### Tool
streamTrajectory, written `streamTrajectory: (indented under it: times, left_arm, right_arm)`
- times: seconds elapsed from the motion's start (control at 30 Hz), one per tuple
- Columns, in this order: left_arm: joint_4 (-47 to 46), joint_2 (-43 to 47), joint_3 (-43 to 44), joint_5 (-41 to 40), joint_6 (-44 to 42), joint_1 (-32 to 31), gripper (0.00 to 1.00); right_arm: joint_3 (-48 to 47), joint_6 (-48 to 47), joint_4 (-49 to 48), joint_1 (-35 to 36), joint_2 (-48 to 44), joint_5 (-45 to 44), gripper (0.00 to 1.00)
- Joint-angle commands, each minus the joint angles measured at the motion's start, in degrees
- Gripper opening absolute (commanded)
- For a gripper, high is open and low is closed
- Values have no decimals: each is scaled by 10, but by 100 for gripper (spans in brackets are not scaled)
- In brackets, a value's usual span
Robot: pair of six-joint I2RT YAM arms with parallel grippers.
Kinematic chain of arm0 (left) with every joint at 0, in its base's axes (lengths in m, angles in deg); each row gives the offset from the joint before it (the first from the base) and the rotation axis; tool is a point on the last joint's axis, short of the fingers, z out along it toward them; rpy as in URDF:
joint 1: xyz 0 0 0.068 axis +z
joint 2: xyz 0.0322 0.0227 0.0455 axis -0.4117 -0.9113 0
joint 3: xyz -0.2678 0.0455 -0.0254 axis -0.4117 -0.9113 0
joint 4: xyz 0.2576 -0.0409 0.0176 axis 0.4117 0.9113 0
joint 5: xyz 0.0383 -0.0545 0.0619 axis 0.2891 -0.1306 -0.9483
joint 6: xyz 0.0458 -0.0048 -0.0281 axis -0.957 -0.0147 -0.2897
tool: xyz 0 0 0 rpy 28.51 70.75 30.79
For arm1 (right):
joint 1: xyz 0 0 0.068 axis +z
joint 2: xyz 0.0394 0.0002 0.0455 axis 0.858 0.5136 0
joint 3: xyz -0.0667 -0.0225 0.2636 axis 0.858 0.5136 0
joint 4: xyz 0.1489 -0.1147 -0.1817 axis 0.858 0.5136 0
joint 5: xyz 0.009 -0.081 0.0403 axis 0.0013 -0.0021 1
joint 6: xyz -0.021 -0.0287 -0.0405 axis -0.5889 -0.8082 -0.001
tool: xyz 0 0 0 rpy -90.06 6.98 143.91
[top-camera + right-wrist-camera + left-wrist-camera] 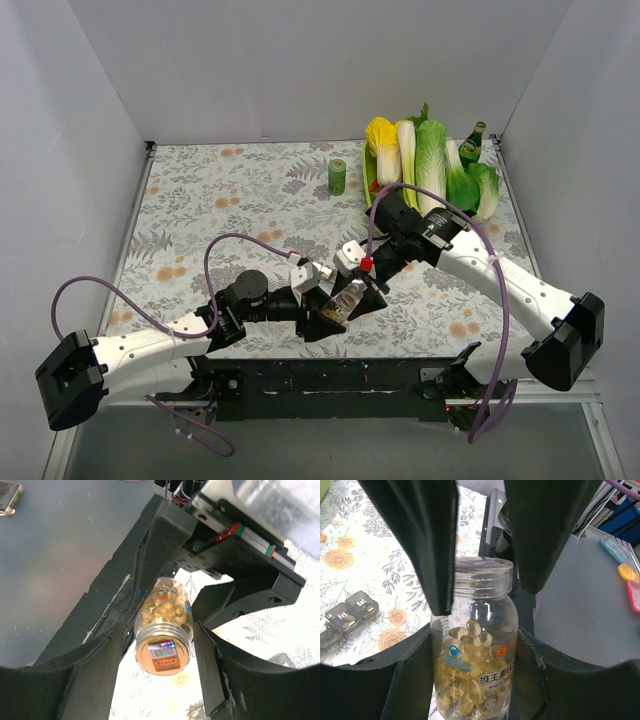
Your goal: Sort the pills into containers
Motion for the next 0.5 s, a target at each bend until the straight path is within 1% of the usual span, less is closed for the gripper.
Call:
streamTrajectory:
  times: [0.0,0.23,0.33,0.37,0.43,0.47]
  left_arm:
    - [-18,8,22,14,-2,1,0]
    - [-25,22,10,12,4,1,0]
    - [-22,23,8,4,2,1,0]
    - [-21,24,7,-2,1,1,0]
    - [-17,25,10,-30,-2,1,0]
    - [-13,27,11,-50,-8,1,0]
  right_arm:
    - [20,37,-40,2,-18,-33,64]
    - [38,81,-76,2,-21,-39,55]
    - [37,101,-84,2,-20,-39,44]
    - [39,110,-91,2,-20,-40,36]
    - [54,159,-123,3,-23,-47,32]
    - [63,189,-141,2,-23,-53,26]
